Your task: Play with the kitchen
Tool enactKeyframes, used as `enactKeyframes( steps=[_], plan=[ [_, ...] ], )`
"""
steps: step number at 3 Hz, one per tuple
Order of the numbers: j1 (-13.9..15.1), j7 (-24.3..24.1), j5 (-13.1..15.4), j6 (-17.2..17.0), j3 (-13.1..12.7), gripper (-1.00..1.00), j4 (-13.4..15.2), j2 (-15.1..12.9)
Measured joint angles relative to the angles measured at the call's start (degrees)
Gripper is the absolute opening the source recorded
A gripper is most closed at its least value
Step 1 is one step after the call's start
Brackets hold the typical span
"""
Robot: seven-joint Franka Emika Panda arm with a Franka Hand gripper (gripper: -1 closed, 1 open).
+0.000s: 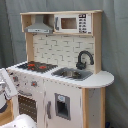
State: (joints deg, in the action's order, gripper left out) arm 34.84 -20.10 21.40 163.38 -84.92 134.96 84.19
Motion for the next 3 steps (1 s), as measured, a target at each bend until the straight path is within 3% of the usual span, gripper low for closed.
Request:
enactKeyframes(
  steps=[1,3],
  plan=[
    [-2.2,4.6,0.1,-1.6,2.4,1.00,0.3,0.0],
    [-3.1,17.4,1.2,-3.2,2.4,1.00,-1.8,0.8]
  ],
)
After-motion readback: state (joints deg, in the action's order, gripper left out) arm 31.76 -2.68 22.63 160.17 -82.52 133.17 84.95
